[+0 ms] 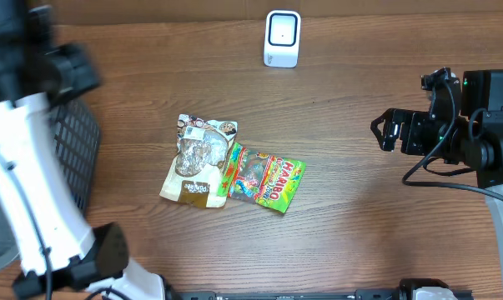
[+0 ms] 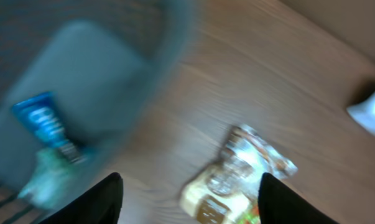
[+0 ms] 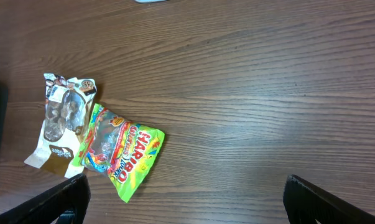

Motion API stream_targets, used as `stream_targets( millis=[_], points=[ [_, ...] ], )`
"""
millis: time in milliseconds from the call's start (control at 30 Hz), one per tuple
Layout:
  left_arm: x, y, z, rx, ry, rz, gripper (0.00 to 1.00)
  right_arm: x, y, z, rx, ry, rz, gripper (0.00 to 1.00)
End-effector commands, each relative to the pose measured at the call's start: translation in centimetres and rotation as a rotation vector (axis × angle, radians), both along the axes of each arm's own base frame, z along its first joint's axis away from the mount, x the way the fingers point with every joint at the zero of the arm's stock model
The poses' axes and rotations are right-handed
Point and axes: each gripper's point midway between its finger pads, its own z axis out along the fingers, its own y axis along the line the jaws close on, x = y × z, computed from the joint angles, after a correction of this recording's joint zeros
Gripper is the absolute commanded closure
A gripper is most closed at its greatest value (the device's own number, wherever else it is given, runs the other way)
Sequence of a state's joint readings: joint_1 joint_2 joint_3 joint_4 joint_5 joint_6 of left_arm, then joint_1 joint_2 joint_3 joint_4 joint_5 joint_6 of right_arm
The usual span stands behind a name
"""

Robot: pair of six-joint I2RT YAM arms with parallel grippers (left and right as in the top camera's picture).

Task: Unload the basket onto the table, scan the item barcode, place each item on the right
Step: 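Reach into the basket and grasp the blue Oreo pack, left gripper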

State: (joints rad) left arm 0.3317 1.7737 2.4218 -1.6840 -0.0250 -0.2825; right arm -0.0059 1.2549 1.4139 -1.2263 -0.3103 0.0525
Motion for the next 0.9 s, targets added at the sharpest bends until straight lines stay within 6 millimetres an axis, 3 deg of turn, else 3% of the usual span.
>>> stream_targets(
  millis=[0, 133, 333, 567, 767, 867],
  points=[
    [-4.2, 4.5, 0.2, 0.021, 0.018, 0.176, 0.35, 0.2, 0.0, 1.0, 0.006, -0.028, -0.001, 0.00],
    [-7.1, 9.6, -2.9, -0.046, 0.077, 0.376, 0.30, 0.3, 0.0, 1.0, 0.006, -0.028, -0.001, 0.00],
    [-7.6, 15.0, -8.9, -0.122, 0.090, 0.496, 0.30, 0.3, 0.0, 1.0, 0.006, -0.028, -0.001, 0.00],
    [-7.8, 16.6, -17.9, -0.136, 0.185, 0.528, 0.27, 0.3, 0.0, 0.9, 0.006, -0.023, -0.001, 0.00],
    [-8.3, 17.1, -25.0, -0.110, 0.204, 0.543, 0.09, 0.6, 0.0, 0.3, 0.006, -0.001, -0.001, 0.00],
    [-8.6, 16.9, -27.3, -0.102, 0.205, 0.545, 0.08, 0.8, 0.0, 0.0, 0.006, 0.010, -0.001, 0.00]
  ],
)
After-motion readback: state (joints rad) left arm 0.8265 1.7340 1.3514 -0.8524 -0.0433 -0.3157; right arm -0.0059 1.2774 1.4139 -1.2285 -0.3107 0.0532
